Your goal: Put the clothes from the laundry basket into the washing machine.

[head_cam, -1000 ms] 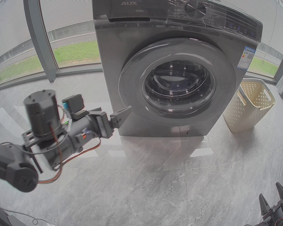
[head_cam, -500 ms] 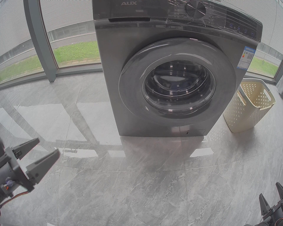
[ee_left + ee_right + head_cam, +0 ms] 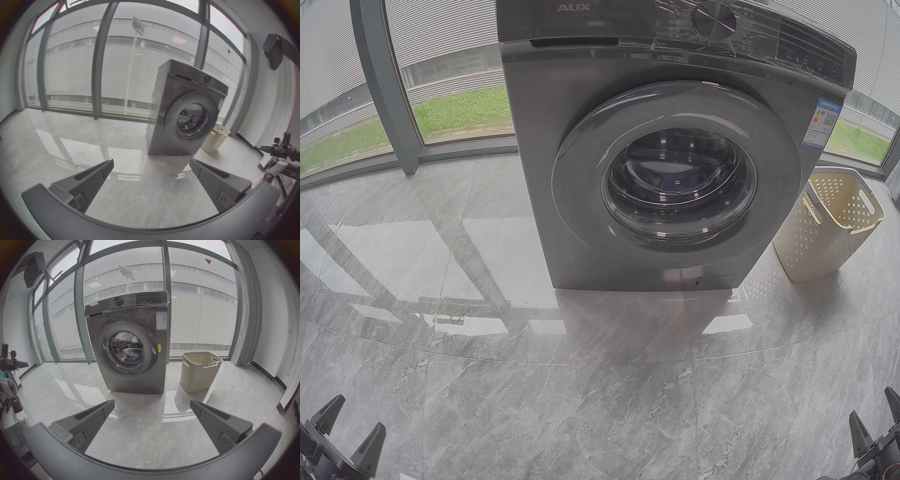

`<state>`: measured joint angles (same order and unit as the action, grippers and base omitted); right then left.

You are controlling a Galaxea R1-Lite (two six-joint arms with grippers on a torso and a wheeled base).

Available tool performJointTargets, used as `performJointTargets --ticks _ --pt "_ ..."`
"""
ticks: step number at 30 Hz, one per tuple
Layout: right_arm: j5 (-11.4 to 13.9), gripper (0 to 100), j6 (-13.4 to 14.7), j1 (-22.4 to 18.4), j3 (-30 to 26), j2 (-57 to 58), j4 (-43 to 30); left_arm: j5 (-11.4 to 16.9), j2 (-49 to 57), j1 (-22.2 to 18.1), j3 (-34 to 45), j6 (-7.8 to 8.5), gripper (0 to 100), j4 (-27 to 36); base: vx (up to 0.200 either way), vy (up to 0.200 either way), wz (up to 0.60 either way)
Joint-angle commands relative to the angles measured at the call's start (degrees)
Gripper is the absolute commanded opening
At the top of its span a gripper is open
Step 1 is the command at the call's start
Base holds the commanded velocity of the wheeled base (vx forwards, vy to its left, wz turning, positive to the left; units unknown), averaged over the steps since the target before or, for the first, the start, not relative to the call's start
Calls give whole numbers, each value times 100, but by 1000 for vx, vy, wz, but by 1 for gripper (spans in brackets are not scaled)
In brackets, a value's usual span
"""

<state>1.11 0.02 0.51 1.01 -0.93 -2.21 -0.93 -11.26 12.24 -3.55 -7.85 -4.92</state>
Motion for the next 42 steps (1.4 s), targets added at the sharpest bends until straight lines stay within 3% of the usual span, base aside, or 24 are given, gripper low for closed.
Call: performJointTargets --ticks 1,3,5,6,7,8,11,13,14,15,17,20,28,42 --pt "3 100 -2 2 -13 93 1 -57 625 -820 355 12 100 132 0 0 0" --pt "3 100 -2 2 -13 93 1 -74 705 -995 355 64 100 141 0 0 0" --pt "3 100 -2 2 -13 93 1 -294 933 -1303 328 240 100 167 0 0 0" --pt "3 100 -2 2 -13 93 1 -294 933 -1303 328 240 100 167 0 0 0" --pt "3 100 -2 2 -13 93 1 -523 1003 -1277 284 302 100 264 0 0 0" --pt "3 100 -2 2 -13 93 1 -549 1056 -1198 232 372 100 449 0 0 0" --pt "3 100 -2 2 -13 93 1 -294 1100 -1215 249 574 100 378 0 0 0" --pt "3 100 -2 2 -13 93 1 145 1065 -1171 337 706 100 492 0 0 0" --pt "3 100 -2 2 -13 93 1 145 1065 -1171 337 706 100 492 0 0 0" --pt "3 100 -2 -7 -13 93 1 330 1039 -1162 355 803 100 501 0 0 0" --pt "3 100 6 -7 -13 93 10 304 1109 -1198 346 785 100 492 0 0 0" --pt "3 100 -2 2 -13 93 1 242 1100 -1198 355 609 100 492 0 0 0" --pt "3 100 -2 2 -13 93 1 181 1109 -1215 355 750 100 492 0 -50 0" --pt "3 100 -2 2 -13 93 1 172 1109 -1215 355 732 100 492 0 -200 0"
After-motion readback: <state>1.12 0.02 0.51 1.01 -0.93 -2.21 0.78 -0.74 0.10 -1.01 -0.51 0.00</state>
